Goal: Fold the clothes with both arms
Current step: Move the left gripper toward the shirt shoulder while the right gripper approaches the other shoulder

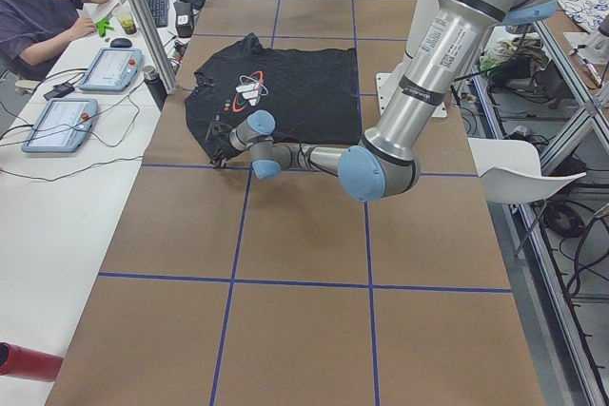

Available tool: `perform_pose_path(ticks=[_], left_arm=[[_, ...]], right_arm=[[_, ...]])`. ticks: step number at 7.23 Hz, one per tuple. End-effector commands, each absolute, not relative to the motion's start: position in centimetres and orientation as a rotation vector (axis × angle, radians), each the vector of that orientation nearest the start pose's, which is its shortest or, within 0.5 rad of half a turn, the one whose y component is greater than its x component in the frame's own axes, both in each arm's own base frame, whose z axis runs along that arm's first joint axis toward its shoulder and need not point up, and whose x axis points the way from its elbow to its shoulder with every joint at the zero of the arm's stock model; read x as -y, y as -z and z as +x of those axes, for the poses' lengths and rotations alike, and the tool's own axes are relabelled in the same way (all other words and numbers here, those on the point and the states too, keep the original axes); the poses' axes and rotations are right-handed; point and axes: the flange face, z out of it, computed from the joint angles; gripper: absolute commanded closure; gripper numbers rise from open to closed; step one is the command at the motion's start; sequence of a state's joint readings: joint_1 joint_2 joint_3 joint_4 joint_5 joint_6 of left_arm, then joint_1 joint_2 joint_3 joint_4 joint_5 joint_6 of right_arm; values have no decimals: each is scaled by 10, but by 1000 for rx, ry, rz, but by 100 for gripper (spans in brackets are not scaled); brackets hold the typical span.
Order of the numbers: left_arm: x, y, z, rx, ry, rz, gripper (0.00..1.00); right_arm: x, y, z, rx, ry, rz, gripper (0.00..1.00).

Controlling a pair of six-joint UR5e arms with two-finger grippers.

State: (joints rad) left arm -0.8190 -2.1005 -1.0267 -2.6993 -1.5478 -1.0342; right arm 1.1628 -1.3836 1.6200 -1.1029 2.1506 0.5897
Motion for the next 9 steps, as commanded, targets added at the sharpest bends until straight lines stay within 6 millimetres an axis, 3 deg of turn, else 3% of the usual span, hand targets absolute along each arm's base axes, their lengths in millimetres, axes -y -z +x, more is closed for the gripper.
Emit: perform_pose_path(ticks=[1, 6, 8, 9], left_arm=[[632, -491, 407, -857, 264, 715, 72], [629, -494, 407, -855, 261, 712, 73], [629, -492, 408, -859, 261, 713, 100], [629, -490, 409, -862, 261, 715, 100]], right_arm=[[573, -487, -162, 813, 35, 334, 0], [572, -488, -162, 813, 34, 333, 0], [571, -488, -161, 813, 34, 333, 0], [571, -488, -161, 813, 34, 333, 0]])
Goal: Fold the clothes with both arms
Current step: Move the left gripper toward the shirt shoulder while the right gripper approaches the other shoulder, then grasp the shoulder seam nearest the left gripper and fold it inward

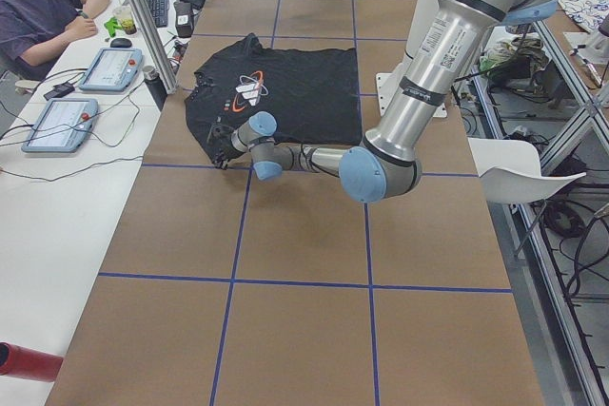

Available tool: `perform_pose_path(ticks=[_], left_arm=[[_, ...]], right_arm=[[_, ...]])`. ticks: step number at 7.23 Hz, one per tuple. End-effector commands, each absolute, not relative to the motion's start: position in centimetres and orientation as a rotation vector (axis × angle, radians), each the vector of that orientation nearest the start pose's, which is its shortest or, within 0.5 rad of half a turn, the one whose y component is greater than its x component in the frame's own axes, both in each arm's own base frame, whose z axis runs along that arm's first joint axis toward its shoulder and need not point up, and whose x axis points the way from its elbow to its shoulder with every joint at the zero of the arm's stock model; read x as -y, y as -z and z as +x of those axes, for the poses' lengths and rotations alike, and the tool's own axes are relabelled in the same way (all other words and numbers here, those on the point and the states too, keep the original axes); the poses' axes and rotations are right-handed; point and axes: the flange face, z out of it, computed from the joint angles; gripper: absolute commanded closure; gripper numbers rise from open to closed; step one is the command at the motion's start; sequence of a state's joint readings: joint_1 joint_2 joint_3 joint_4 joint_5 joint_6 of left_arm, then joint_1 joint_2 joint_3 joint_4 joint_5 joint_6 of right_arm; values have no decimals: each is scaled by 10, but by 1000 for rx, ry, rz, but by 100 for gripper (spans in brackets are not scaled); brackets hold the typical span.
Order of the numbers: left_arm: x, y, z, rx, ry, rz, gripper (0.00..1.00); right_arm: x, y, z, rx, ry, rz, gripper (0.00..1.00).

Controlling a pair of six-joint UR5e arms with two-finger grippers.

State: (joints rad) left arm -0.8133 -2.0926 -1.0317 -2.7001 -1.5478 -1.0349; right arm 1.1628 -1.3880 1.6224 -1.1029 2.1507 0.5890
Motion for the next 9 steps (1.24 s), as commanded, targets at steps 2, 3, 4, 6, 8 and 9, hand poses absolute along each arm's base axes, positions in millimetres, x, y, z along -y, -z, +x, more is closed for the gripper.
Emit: perform_pose_path(ticks=[2, 3, 4, 6, 8, 9], left_arm=[[627, -437, 406, -939, 257, 764, 100], [630, -413, 409, -965, 261, 777, 100], [643, -375, 421, -972, 280, 765, 100], [653, -307, 453, -1021, 364, 697, 100], [630, -258, 508, -1086, 389, 614, 100], [617, -247, 527, -1112, 395, 586, 100]], right_arm=[[571, -488, -161, 814, 32, 333, 0], [571, -488, -161, 815, 28, 331, 0], [571, -487, -161, 815, 28, 333, 0], [572, -486, -161, 816, 27, 333, 0], [572, -485, -162, 818, 19, 331, 0], [572, -486, -162, 818, 17, 329, 0]])
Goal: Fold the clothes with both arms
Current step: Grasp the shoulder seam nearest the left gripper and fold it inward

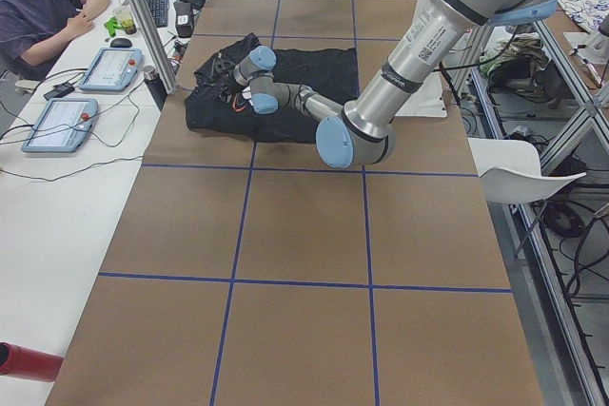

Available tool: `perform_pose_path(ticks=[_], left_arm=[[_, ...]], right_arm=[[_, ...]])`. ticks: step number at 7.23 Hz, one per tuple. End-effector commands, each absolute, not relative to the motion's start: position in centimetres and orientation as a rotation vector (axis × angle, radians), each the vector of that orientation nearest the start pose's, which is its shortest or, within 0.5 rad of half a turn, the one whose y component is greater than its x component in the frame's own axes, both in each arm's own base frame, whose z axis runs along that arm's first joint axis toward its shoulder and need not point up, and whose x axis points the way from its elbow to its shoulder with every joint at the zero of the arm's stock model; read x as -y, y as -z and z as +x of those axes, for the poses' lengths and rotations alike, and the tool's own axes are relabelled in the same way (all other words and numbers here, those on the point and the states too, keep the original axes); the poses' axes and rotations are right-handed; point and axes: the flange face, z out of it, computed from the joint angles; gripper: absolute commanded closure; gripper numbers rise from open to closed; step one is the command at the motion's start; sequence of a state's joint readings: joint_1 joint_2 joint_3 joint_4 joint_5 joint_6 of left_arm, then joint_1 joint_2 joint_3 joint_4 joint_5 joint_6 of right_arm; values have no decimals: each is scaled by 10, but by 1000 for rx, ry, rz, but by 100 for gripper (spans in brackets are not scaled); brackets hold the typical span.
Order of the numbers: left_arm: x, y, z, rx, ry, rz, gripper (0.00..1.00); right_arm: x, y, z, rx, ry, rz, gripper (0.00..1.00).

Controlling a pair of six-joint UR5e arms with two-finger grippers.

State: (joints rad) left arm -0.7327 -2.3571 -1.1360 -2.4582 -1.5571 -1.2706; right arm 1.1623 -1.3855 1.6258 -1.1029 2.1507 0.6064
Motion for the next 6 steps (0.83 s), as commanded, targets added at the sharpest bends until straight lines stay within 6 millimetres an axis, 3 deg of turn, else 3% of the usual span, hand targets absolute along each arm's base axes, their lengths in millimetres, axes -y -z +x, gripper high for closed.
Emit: perform_pose_path(ticks=[1, 4, 5, 6], left_arm=[[607, -244, 539, -1119, 382, 574, 100], [599, -244, 548, -1123, 370, 565, 100], [599, -246, 548, -1121, 368, 566, 1], [599, -243, 546, -1123, 360, 578, 0]], right_arm=[[573, -485, -162, 818, 18, 330, 0], [573, -486, -163, 818, 19, 331, 0], [573, -486, -163, 817, 18, 329, 0], [572, -485, -169, 817, 27, 328, 0]])
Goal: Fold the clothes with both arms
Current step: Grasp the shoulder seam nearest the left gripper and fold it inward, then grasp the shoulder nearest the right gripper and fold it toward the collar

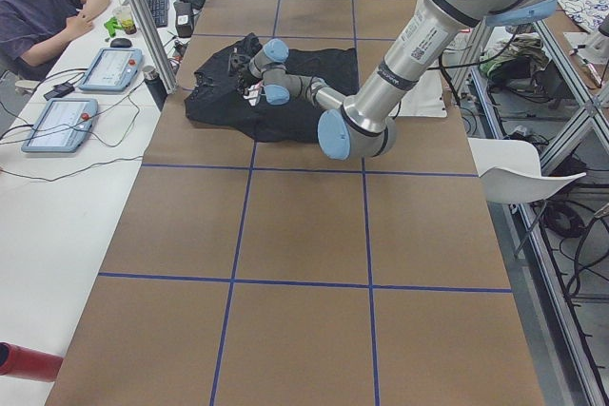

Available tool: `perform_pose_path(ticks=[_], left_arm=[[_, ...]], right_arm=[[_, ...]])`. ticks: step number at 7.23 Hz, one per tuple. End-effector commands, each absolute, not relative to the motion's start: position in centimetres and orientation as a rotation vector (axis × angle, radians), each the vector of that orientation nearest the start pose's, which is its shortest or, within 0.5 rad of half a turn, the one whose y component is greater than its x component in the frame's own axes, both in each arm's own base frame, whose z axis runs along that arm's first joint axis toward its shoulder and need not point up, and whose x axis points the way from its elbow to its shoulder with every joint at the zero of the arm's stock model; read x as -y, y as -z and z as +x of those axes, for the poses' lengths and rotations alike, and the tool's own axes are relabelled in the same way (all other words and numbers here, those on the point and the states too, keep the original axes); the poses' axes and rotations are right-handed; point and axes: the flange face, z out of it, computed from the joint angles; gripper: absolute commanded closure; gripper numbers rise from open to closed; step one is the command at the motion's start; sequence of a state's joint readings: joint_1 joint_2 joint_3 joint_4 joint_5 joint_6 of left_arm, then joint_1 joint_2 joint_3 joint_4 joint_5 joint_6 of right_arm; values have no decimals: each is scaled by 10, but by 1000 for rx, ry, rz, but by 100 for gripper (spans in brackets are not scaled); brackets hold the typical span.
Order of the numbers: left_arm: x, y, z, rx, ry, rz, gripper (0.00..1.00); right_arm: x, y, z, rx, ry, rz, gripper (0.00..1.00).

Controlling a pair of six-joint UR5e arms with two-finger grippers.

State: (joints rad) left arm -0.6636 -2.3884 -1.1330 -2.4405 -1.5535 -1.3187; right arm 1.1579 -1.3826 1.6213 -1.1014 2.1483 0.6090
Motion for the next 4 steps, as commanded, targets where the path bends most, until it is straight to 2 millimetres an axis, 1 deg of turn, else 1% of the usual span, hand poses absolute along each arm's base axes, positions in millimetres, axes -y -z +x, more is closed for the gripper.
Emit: perform_pose_path(ticks=[1, 2, 3, 4], left_arm=[[601, -239, 541, -1113, 319, 608, 0], [601, -232, 532, -1111, 281, 647, 0], [599, -236, 527, -1111, 281, 651, 0], [595, -237, 524, -1116, 281, 651, 0]], right_arm=[[586, -478, -185, 794, 13, 352, 0], [603, -480, -216, 812, -37, 374, 0], [626, -486, -248, 866, -72, 400, 0], [639, -489, -269, 886, -82, 398, 0]])
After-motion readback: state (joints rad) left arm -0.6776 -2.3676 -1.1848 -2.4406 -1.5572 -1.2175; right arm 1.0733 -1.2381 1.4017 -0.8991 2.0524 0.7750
